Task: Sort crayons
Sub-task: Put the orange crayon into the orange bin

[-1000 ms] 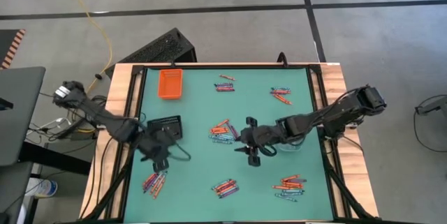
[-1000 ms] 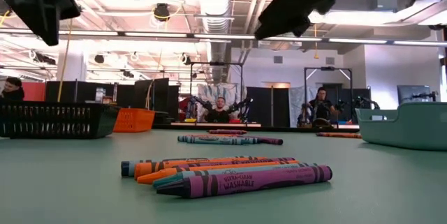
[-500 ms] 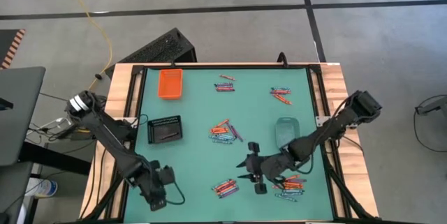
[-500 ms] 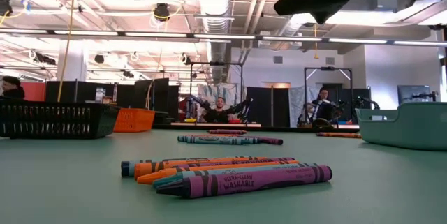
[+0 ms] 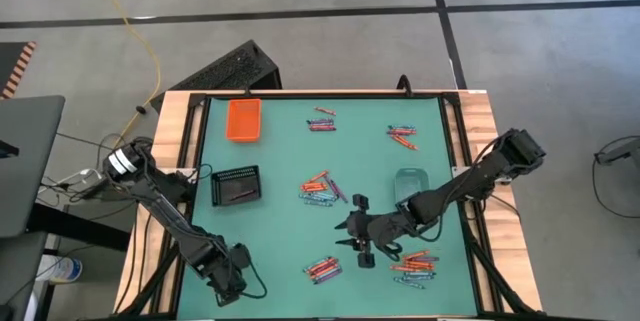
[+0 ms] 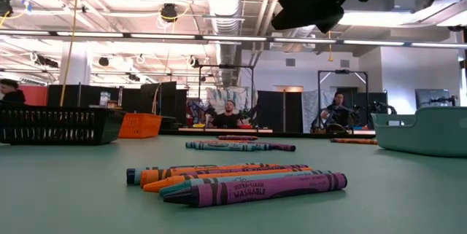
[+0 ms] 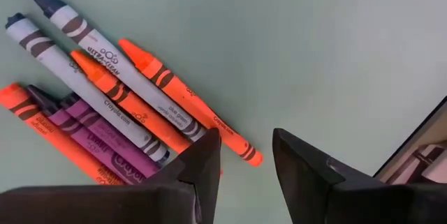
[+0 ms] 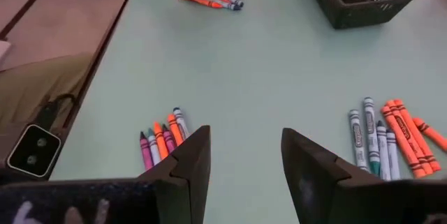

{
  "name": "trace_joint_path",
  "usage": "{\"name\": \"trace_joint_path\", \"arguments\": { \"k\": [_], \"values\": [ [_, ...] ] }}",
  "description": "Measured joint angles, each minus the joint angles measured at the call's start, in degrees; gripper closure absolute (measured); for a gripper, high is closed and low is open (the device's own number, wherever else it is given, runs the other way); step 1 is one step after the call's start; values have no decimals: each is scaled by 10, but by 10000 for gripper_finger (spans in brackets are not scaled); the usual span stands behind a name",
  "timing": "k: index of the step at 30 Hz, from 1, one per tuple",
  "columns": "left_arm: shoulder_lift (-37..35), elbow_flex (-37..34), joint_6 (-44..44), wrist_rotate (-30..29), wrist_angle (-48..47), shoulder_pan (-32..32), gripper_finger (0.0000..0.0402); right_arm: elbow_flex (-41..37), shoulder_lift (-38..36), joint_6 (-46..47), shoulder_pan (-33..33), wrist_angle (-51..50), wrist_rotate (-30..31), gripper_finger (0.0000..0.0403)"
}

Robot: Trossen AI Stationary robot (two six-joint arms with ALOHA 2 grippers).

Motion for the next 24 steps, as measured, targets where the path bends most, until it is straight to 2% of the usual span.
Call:
{"name": "trace_joint_path", "arguments": {
  "k": [14,24],
  "values": [
    [0,0,-17,27,-4,0,281,0,0,-5,0,-1,0,235],
    [0,0,-21,8,-15,0,298,0,0,-5,0,-1,-1,235]
  ]
}}
